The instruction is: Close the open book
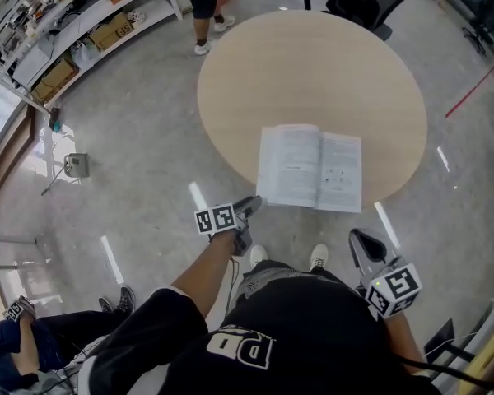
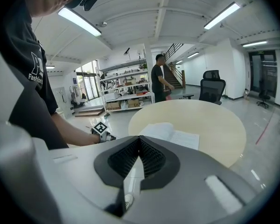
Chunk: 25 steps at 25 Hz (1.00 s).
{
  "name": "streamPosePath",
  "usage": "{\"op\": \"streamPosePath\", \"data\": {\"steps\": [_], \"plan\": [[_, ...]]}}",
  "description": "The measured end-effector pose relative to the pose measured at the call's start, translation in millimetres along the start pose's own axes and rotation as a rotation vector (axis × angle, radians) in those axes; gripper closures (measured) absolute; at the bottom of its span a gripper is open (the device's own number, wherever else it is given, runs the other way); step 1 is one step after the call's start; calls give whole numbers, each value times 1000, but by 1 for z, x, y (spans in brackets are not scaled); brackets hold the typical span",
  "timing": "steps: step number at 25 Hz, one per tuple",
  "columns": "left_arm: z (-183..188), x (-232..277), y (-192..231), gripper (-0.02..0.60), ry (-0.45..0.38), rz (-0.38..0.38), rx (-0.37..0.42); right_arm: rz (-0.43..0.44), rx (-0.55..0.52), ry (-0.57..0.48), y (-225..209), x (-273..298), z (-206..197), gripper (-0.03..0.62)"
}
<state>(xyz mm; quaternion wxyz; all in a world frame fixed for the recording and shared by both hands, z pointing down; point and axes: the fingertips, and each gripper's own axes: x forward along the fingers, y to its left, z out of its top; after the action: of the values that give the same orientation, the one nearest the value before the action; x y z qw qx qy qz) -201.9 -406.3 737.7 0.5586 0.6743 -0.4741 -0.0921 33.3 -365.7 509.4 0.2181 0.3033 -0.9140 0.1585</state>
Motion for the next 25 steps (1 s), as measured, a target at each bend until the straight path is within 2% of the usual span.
{"op": "streamPosePath", "data": {"steps": [5,7,8,11,17,20,25], "plan": [[-8,3,13,410,-10,-1,-113,-6,13,-3,-13,-9,-4,586],[-9,2,12,509,-19,-6,-147,-7,20,-6,-17,-12,-4,586],[-9,2,12,537,-29,-10,-160,-6,21,-9,-18,-13,-3,586],[-7,-1,6,545,-54,-26,-175,9,23,-15,-20,-13,-4,586],[8,-21,-31,572,-159,-138,-144,48,28,-35,-22,-11,-15,586],[15,-30,-60,572,-154,-144,-36,63,40,-48,-22,-10,-14,586],[21,-31,-104,572,-147,-203,54,83,47,-77,-26,-5,-6,586]]}}
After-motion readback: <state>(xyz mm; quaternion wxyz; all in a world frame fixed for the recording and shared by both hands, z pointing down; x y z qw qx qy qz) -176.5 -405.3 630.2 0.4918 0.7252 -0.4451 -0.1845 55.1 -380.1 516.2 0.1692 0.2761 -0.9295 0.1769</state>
